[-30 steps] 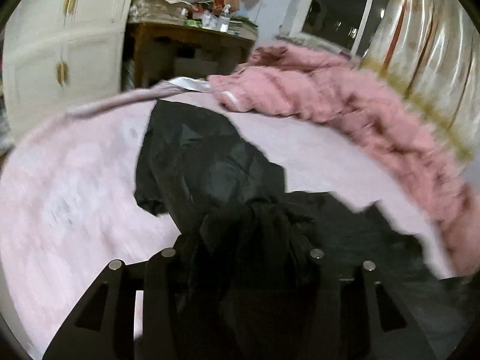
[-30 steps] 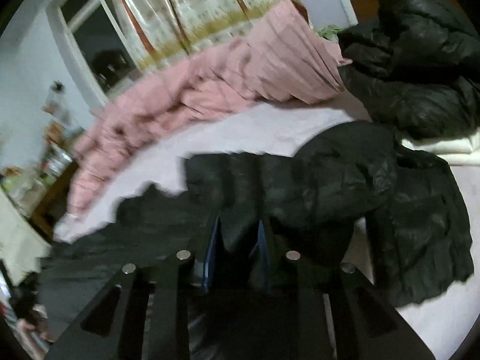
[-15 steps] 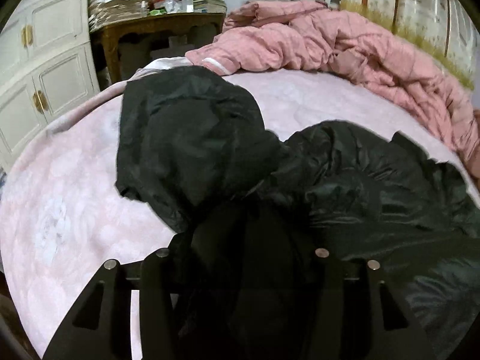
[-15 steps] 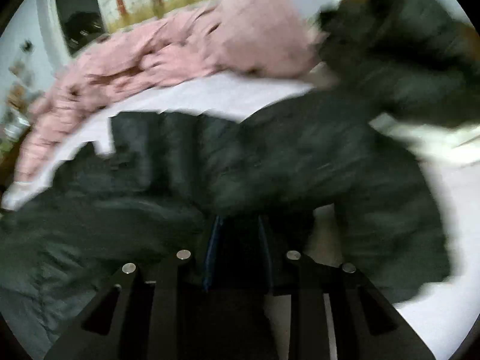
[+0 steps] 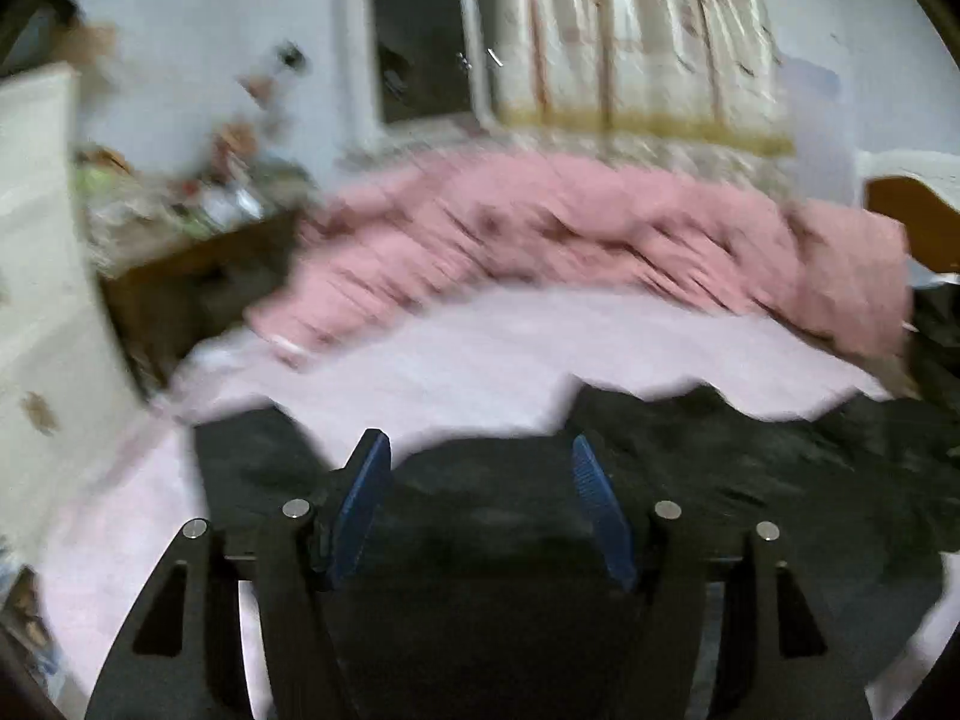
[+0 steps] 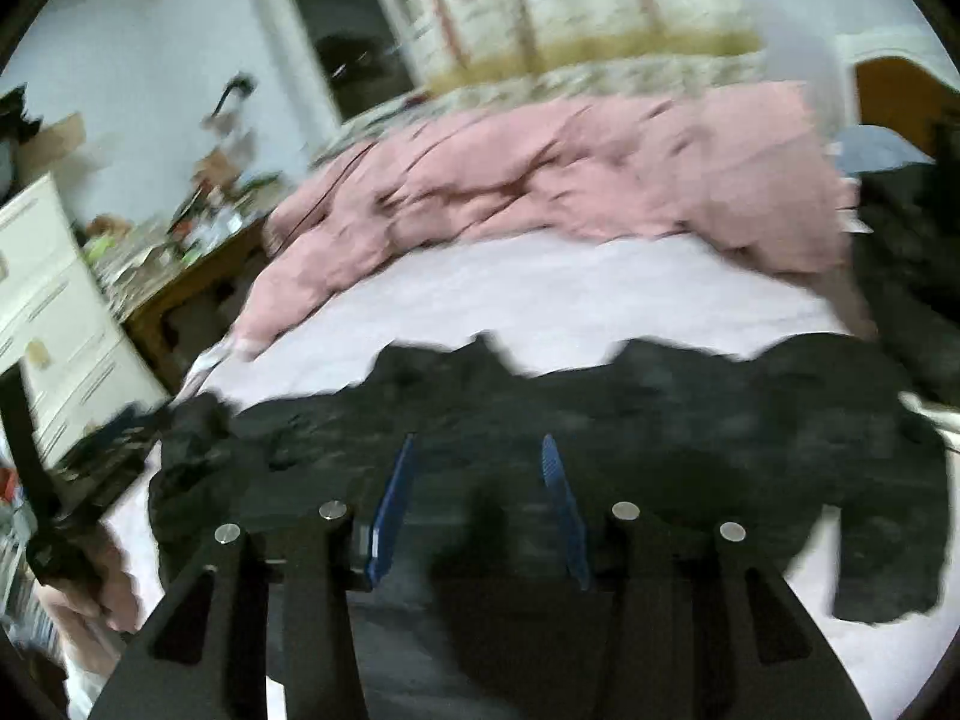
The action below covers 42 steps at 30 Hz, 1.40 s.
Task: Fold large clothes
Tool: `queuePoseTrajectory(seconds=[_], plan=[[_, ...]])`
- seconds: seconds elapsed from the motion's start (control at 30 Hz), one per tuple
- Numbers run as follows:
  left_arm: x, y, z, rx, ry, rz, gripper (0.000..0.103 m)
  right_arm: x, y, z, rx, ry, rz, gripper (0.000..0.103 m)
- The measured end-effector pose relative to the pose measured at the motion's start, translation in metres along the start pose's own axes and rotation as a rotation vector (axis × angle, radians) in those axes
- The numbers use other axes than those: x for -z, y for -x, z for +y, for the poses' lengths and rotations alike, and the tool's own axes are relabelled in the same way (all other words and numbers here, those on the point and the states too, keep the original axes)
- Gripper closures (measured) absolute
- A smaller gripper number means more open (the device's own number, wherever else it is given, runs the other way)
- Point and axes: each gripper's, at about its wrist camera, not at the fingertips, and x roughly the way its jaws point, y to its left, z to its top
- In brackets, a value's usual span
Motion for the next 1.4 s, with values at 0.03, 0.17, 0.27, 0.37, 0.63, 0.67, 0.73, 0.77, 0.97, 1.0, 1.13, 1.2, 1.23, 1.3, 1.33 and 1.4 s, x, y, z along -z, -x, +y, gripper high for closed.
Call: queuePoseTrajectory(seconds=[0.03, 0.17, 0.27, 0.37, 0.63, 0.67, 0.73, 0.77, 0.97, 1.0, 1.13, 1.2, 1.23, 1.3, 1.33, 1.4], plan=[[0.004, -0.013, -0.004, 0.015, 0.020, 0.037, 0.044, 0.000, -0.008, 0.009, 0.049, 0.028, -0.005, 0.058], [0.044, -0.075, -0.008, -0.046, 0.025, 0.202, 0.057, 0.015, -0.045, 0.018, 0.216, 0.154, 0.016, 0.057], [0.079, -0.110, -0.006, 0.007, 0.002, 0.291, 0.056, 0.044, -0.085, -0.010, 0.155, 0.092, 0.176, 0.060], [0.078, -0.106, -0.011, 0.026, -0.007, 0.278, 0.056, 0.069, -0.103, -0.027, 0.170, 0.106, 0.143, 0.061], [0.091, -0.106, -0.020, -0.041, -0.063, 0.256, 0.055, 0.071, -0.115, -0.026, 0.207, 0.135, 0.187, 0.061], [0.090, -0.109, -0.021, -0.040, -0.060, 0.255, 0.055, 0.071, -0.115, -0.026, 0.207, 0.135, 0.181, 0.061], [0.090, -0.109, -0.021, -0.039, -0.059, 0.251, 0.056, 0.073, -0.116, -0.025, 0.214, 0.142, 0.175, 0.061], [0.090, -0.108, -0.021, -0.038, -0.060, 0.246, 0.056, 0.073, -0.116, -0.025, 0.215, 0.144, 0.174, 0.060], [0.086, -0.071, -0.011, 0.017, -0.001, 0.064, 0.070, 0.072, -0.083, -0.027, 0.164, 0.114, 0.044, 0.059], [0.082, -0.049, -0.006, 0.041, 0.027, -0.025, 0.072, 0.070, -0.067, -0.023, 0.171, 0.122, -0.026, 0.059], [0.070, 0.015, 0.001, 0.112, 0.052, -0.166, 0.075, 0.066, -0.009, 0.007, 0.095, 0.164, -0.195, 0.059], [0.069, 0.023, -0.003, 0.151, 0.039, -0.139, 0.076, 0.066, 0.011, 0.025, 0.043, 0.181, -0.227, 0.059], [0.073, 0.023, -0.006, 0.169, 0.033, -0.123, 0.076, 0.067, 0.014, 0.032, 0.029, 0.190, -0.224, 0.059], [0.086, 0.014, -0.013, 0.207, 0.021, -0.085, 0.076, 0.073, 0.009, 0.045, -0.021, 0.207, -0.172, 0.059], [0.096, 0.006, -0.016, 0.230, 0.027, -0.059, 0.076, 0.078, 0.000, 0.050, -0.044, 0.209, -0.132, 0.059], [0.116, -0.015, -0.024, 0.256, 0.046, 0.038, 0.076, 0.095, -0.034, 0.055, -0.043, 0.213, -0.017, 0.059]])
